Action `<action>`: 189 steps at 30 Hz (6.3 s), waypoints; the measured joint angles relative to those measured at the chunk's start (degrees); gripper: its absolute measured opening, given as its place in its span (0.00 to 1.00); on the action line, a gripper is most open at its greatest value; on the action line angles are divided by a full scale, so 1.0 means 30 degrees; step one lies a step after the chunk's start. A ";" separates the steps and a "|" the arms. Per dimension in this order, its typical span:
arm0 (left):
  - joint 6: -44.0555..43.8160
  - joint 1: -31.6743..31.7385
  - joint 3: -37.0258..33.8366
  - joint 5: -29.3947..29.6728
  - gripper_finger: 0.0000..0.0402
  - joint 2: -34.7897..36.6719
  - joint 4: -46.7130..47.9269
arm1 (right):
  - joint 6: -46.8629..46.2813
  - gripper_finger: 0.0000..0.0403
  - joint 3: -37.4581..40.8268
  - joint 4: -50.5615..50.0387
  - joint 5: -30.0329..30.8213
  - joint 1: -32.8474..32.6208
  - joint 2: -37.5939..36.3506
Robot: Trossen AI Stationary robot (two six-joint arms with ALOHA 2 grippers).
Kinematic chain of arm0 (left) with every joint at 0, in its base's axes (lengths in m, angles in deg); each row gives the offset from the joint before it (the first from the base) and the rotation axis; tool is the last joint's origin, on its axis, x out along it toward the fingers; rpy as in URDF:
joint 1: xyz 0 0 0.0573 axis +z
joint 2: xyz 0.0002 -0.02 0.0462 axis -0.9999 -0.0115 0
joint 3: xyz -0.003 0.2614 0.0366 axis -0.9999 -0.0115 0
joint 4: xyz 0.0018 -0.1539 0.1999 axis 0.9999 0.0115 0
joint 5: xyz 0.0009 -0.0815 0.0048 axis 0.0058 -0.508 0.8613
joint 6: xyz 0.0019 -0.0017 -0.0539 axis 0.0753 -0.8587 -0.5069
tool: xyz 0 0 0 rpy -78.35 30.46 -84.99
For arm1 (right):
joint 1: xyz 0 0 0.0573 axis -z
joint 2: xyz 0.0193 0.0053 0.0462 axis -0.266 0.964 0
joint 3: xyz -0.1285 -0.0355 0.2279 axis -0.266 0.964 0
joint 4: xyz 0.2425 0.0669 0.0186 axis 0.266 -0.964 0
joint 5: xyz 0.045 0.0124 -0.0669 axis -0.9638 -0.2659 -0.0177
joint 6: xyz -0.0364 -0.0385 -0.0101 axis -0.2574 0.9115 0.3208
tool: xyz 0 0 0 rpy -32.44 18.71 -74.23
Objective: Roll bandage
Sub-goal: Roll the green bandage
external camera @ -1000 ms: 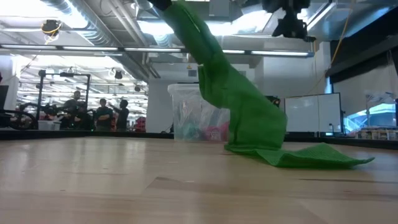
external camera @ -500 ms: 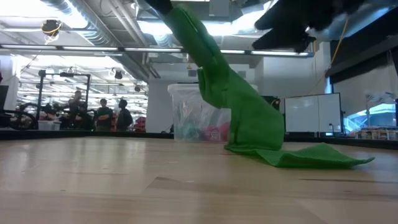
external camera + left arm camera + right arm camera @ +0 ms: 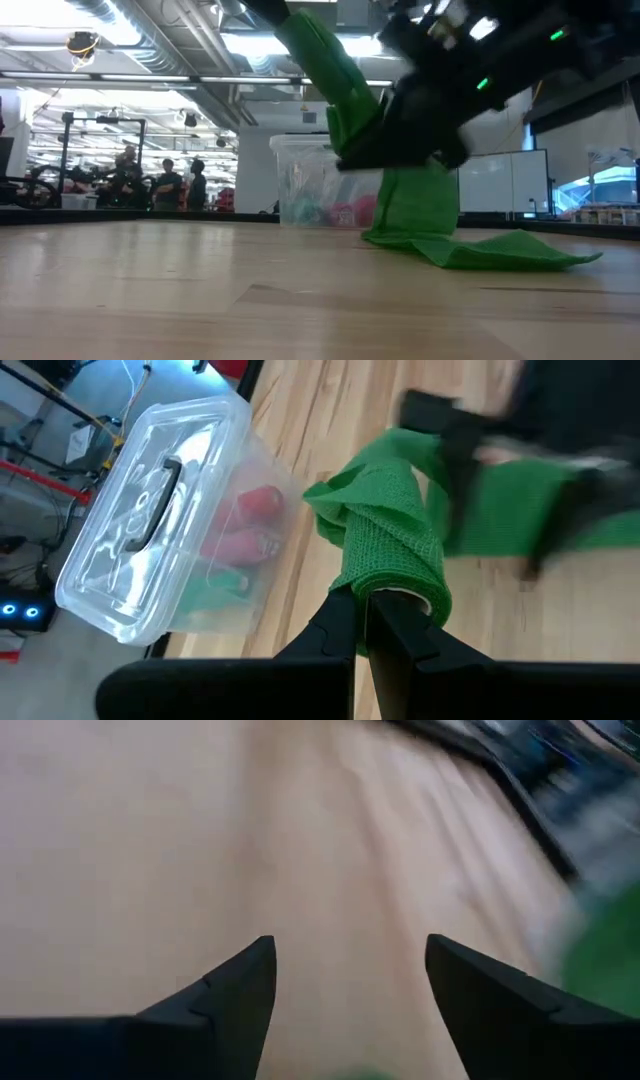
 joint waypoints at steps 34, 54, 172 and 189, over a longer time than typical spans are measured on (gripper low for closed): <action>-0.1792 -0.1899 -0.0007 -0.0931 0.00 -0.0007 0.0636 | -1.0363 0.64 0.1172 -0.5371 0.2893 -0.2343 -0.2503; -0.1963 -0.2035 -0.0007 -0.0918 0.00 -0.0007 0.0616 | -1.0255 0.46 0.1158 -0.3319 0.6490 -0.2466 0.0354; 0.4451 0.0136 -0.0007 -0.5901 0.00 0.2951 -1.4001 | -0.4781 0.60 -0.0445 0.1249 0.9384 -0.5935 -0.6636; 0.4914 -0.0576 0.0000 -0.7585 0.00 0.2958 -1.4123 | 0.5964 0.31 -0.2090 0.2174 0.6932 -0.3880 -0.6881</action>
